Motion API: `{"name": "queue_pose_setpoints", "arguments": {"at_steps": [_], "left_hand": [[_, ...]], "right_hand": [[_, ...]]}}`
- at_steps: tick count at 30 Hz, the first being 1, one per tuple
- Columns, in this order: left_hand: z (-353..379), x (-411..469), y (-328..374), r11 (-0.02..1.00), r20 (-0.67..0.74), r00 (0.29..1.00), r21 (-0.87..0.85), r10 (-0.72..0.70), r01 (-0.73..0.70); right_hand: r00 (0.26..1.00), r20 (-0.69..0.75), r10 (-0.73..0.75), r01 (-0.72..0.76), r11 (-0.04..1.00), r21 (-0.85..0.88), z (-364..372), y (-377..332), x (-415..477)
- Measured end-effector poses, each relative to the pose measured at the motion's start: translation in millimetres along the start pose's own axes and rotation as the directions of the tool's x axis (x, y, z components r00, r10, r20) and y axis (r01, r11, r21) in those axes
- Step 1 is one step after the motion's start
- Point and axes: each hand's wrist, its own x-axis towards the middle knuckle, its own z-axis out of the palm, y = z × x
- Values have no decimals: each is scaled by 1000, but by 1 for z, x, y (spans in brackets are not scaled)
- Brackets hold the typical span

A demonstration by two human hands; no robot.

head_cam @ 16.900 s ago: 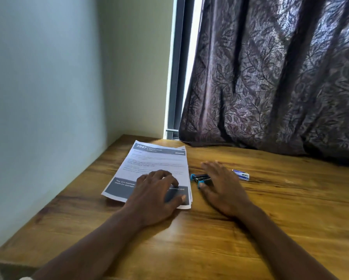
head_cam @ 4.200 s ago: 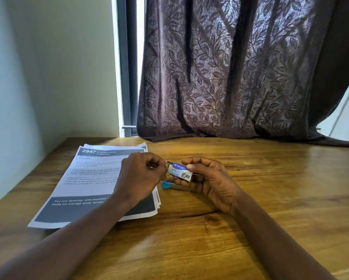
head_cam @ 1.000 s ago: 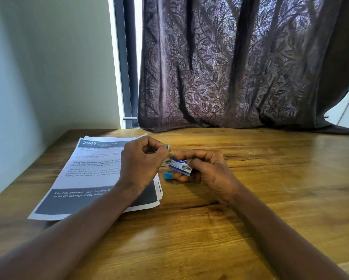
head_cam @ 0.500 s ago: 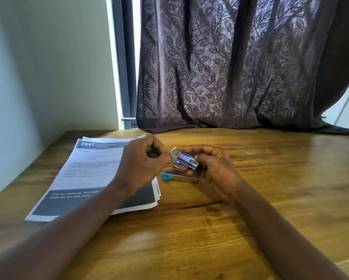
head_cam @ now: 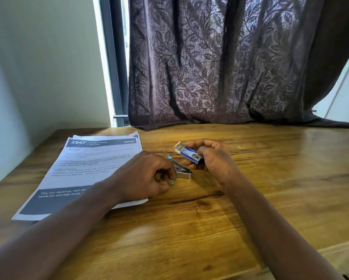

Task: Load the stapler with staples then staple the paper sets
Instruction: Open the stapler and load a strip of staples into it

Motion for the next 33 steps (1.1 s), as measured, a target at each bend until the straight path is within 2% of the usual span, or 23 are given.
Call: {"name": "queue_pose_setpoints", "arguments": {"at_steps": [7, 10, 13, 15, 19, 25, 28, 33], "left_hand": [[2, 0, -5, 1000, -1, 1000, 10, 23, -23], [3, 0, -6, 999, -187, 982, 7, 41, -41], [3, 3, -7, 997, -409, 912, -68, -6, -24], [2, 4, -9, 997, -454, 891, -77, -25, -12], [2, 2, -15, 999, -398, 917, -10, -37, 37], [2, 3, -16, 996, -430, 899, -30, -86, 81], [3, 5, -16, 975, -413, 888, -174, -201, 140], [6, 5, -14, 854, -300, 881, -485, -366, 189]], "right_hand": [[1000, 30, 0, 0, 1000, -9, 2, -1, -3], [999, 46, -8, 9, 1000, -29, 3, -2, -5], [996, 93, -16, 22, 998, -57, 6, -1, -6], [990, 141, -25, 35, 997, -74, 8, 0, -8], [979, 197, -43, 61, 994, -88, 11, 0, -11], [971, 232, -62, 78, 995, -62, 12, 0, -11], [965, 247, -86, 109, 991, -79, 11, -1, -12], [962, 249, -117, 151, 981, -123, 10, 2, -10]]}}
